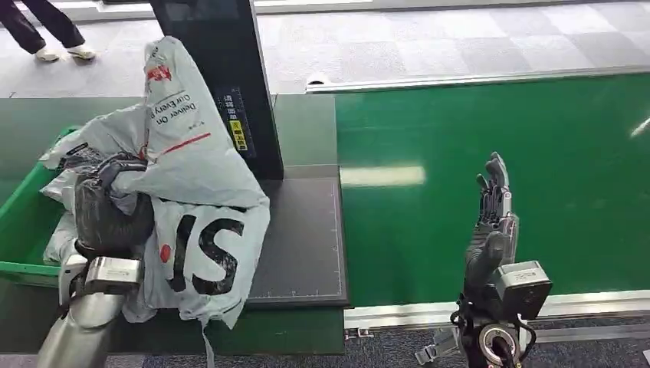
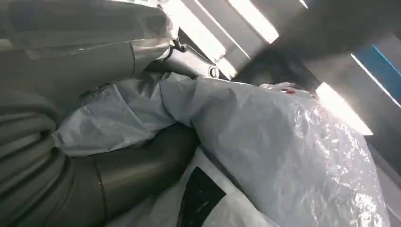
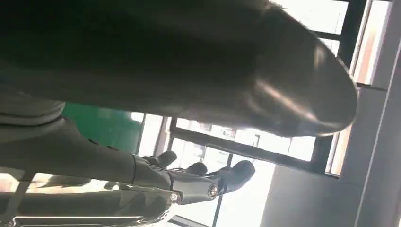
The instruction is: Moved the parcel from conveyor to table for the left to box.
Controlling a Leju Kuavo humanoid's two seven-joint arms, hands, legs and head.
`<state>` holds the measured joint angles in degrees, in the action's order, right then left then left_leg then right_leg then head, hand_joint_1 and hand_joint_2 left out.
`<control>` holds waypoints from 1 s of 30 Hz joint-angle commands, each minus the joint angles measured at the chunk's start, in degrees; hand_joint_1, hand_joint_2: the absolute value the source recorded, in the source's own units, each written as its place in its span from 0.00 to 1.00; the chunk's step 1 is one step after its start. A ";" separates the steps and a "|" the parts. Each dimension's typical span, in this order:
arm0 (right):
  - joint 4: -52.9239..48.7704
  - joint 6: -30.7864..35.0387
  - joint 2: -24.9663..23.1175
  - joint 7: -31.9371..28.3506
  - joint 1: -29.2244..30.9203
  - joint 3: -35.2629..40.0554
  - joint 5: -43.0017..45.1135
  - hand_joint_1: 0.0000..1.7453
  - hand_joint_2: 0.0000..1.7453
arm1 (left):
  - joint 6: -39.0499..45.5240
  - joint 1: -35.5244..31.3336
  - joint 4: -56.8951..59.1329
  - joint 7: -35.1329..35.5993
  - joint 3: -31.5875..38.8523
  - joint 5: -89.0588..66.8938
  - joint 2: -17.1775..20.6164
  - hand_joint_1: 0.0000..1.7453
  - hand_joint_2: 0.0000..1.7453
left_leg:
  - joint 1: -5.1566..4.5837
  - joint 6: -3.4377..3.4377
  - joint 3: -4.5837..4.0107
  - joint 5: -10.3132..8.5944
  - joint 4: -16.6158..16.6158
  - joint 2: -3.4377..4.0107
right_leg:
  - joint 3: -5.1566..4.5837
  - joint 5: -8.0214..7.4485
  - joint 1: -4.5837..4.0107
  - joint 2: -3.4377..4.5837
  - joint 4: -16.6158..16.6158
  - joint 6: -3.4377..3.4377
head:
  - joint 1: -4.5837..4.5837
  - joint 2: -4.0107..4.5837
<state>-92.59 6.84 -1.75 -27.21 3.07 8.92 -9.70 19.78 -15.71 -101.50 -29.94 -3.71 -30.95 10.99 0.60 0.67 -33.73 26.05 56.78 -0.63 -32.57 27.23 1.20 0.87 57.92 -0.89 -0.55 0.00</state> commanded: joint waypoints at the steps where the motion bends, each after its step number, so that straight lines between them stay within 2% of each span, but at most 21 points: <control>1: 1.50 -0.14 -1.36 0.10 1.23 -0.21 0.23 0.00 0.00 | 6.24 -14.41 22.24 7.39 11.41 -10.91 2.40 1.00 1.00 | 0.02 0.02 -0.03 -0.08 -0.03 -0.04 | 0.00 -0.05 -0.05 -0.15 0.00 0.11 | -0.02 0.00; 4: 1.95 -0.09 -1.47 0.35 1.92 0.74 0.33 0.00 0.00 | 7.52 -22.05 33.90 12.54 11.02 -17.96 3.85 1.00 1.00 | 0.03 0.03 -0.03 -0.08 0.02 -0.10 | 0.00 -0.03 -0.05 -0.18 0.04 0.10 | -0.02 0.00; 6: 2.01 -0.05 -1.43 0.38 1.98 0.98 0.33 0.00 0.00 | 7.19 -24.15 36.49 12.41 10.91 -18.28 4.01 1.00 1.00 | 0.08 0.03 -0.13 -0.18 0.00 -0.22 | -0.04 -0.08 -0.12 -0.36 0.01 0.17 | -0.04 0.00; 7: 2.21 -0.08 -1.35 0.53 2.27 1.40 0.42 0.00 0.00 | 8.15 -27.80 42.92 16.63 10.17 -23.84 4.99 1.00 1.00 | 0.06 0.04 -0.05 -0.11 0.04 -0.13 | 0.00 -0.03 -0.09 -0.22 0.04 0.11 | 0.00 0.00; 10: 2.54 -0.05 -1.23 0.78 2.79 2.40 0.58 0.00 0.00 | 9.15 -35.25 57.35 21.88 9.35 -31.68 7.68 1.00 1.00 | 0.09 0.04 -0.13 -0.16 0.04 -0.14 | -0.04 -0.09 -0.13 -0.27 0.04 0.15 | -0.02 0.00; 12: 2.61 -0.03 -1.15 0.88 2.93 2.70 0.64 0.00 0.00 | 10.65 -37.23 61.89 21.62 8.97 -33.04 8.80 1.00 1.00 | 0.05 0.04 -0.05 -0.10 0.04 -0.06 | 0.00 -0.04 -0.07 -0.13 0.08 0.10 | -0.02 0.00; 15: 2.65 -0.06 -1.08 1.15 3.05 2.99 0.83 0.00 0.00 | 10.53 -41.00 70.49 26.23 7.60 -39.32 11.07 1.00 1.00 | 0.06 0.05 -0.04 -0.12 -0.02 0.08 | -0.05 -0.12 -0.10 -0.06 0.03 0.16 | -0.07 0.00; 16: 2.78 -0.17 -1.11 1.32 3.17 3.09 0.93 0.00 0.00 | 8.80 -42.76 74.79 30.01 6.48 -42.95 12.38 1.00 1.00 | 0.06 0.05 -0.02 -0.07 0.02 0.07 | -0.04 -0.07 -0.09 -0.03 0.06 0.13 | 0.00 0.00; 18: 2.84 -0.14 -1.14 1.32 3.21 3.11 0.93 0.00 0.00 | 9.39 -42.88 75.76 29.30 6.84 -42.86 12.86 1.00 1.00 | 0.04 0.04 -0.02 -0.07 0.01 0.07 | -0.05 -0.07 -0.07 -0.02 0.06 0.12 | 0.00 0.02; 20: 2.89 -0.30 -1.22 1.59 3.22 3.14 0.92 0.00 0.00 | 6.45 -44.41 79.90 36.07 4.11 -49.29 14.59 1.00 1.00 | 0.07 0.04 -0.02 -0.06 0.01 0.14 | -0.07 -0.08 -0.10 0.04 0.04 0.12 | -0.02 0.00; 22: 2.85 -0.34 -1.18 1.67 3.16 3.18 0.84 0.00 0.00 | 4.08 -44.97 81.68 38.18 3.56 -51.12 15.57 1.00 1.00 | 0.07 0.04 -0.05 -0.04 0.02 0.18 | -0.11 -0.08 -0.11 0.09 0.05 0.12 | 0.00 0.00; 25: 2.44 -0.20 -0.84 1.78 2.67 2.95 0.69 0.00 0.00 | -0.14 -44.66 83.16 36.63 5.48 -50.07 16.21 1.00 1.00 | 0.09 0.04 -0.12 -0.04 0.02 0.20 | -0.16 -0.09 -0.12 0.10 0.04 0.13 | 0.00 0.00; 26: 2.22 -0.14 -0.66 1.80 2.40 2.71 0.56 0.00 0.00 | -3.21 -44.39 83.57 33.00 7.81 -47.38 15.89 1.00 1.00 | 0.06 0.03 -0.13 -0.05 -0.01 0.16 | -0.16 -0.08 -0.10 0.08 0.03 0.12 | 0.00 0.00; 27: 2.03 -0.10 -0.56 1.76 2.16 2.42 0.62 0.00 0.00 | -3.30 -43.88 83.25 32.53 8.19 -47.12 15.86 1.00 1.00 | 0.07 0.03 -0.11 -0.07 -0.04 0.20 | -0.17 -0.11 -0.11 0.08 -0.01 0.14 | -0.02 0.00; 29: 1.66 -0.19 -0.61 1.85 1.85 1.59 0.08 0.00 0.00 | -12.34 -42.87 83.67 25.78 13.22 -41.10 14.64 1.00 1.00 | 0.07 0.03 -0.10 -0.07 -0.07 0.17 | -0.14 -0.09 -0.11 0.04 -0.04 0.15 | -0.02 0.00; 30: 1.59 -0.23 -0.59 1.87 1.81 1.33 -0.07 0.00 0.00 | -12.53 -41.68 83.04 25.43 13.63 -40.73 14.29 1.00 1.00 | 0.05 0.03 -0.12 -0.07 -0.05 0.07 | -0.14 -0.06 -0.08 -0.01 -0.01 0.12 | 0.00 0.00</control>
<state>-92.61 6.60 -2.89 -25.81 4.44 10.91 -9.09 18.17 -56.47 -27.37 4.21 3.23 -78.93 26.21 0.63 0.72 -33.91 25.99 56.78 -0.56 -32.82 27.17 1.15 0.94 57.98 -0.83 -0.55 0.00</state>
